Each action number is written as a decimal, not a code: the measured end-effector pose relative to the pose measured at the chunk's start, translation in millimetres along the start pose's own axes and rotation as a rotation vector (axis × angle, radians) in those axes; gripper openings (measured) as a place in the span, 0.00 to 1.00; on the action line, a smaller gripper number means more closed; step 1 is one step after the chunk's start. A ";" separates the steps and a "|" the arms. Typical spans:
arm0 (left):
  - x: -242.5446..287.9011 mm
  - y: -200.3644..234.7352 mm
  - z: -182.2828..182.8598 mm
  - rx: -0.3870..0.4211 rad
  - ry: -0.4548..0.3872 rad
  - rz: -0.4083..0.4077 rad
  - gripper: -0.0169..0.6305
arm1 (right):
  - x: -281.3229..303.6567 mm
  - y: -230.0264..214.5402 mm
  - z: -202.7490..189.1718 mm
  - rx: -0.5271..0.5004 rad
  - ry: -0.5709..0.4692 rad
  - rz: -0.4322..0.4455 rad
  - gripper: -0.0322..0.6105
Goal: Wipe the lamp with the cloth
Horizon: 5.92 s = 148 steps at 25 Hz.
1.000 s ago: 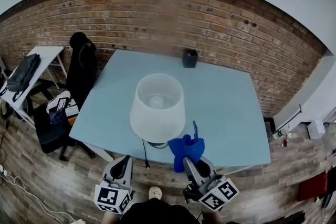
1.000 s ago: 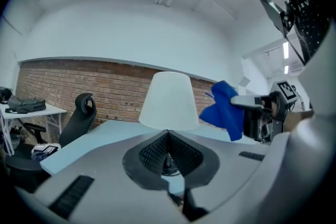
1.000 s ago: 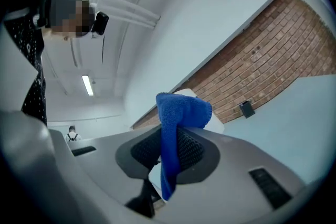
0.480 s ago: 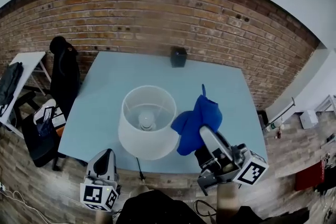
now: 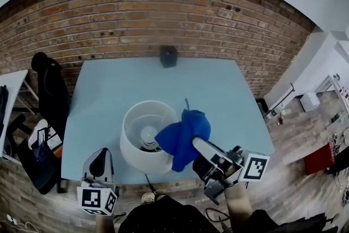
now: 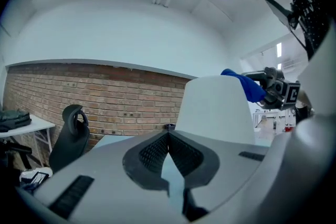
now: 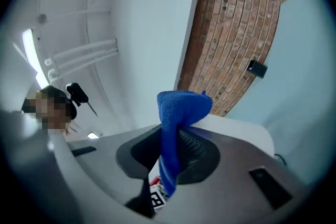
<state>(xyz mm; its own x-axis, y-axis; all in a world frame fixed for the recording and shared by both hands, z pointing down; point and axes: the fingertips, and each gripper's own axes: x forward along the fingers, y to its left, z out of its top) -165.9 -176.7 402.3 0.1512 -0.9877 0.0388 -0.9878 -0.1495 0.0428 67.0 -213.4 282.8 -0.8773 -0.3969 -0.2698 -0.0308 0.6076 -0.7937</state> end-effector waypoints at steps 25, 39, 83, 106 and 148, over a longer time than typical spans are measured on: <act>30.4 -1.1 -26.4 -0.044 0.051 -0.063 0.04 | -57.6 -143.6 -52.0 -0.161 0.308 -0.462 0.15; 29.6 5.3 -22.8 -0.043 0.042 -0.039 0.04 | -7.4 -88.8 49.0 -0.265 0.231 -0.194 0.15; 4.6 11.0 -17.1 -0.011 0.034 0.001 0.04 | 111.3 -141.7 52.7 -0.365 0.489 -0.118 0.15; -6.1 24.8 -4.3 -0.036 -0.011 0.155 0.04 | 180.6 -95.6 -28.6 -0.327 1.142 0.473 0.15; -56.6 39.3 -4.7 -0.071 -0.061 0.174 0.04 | 165.6 -6.1 -135.9 -0.880 2.153 0.665 0.15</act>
<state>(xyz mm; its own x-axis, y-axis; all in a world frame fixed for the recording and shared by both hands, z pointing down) -213.1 -126.4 406.5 -0.0259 -0.9996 -0.0089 -0.9935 0.0247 0.1110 -143.2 -189.3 317.1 0.1009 0.4974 0.8616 0.7269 0.5544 -0.4052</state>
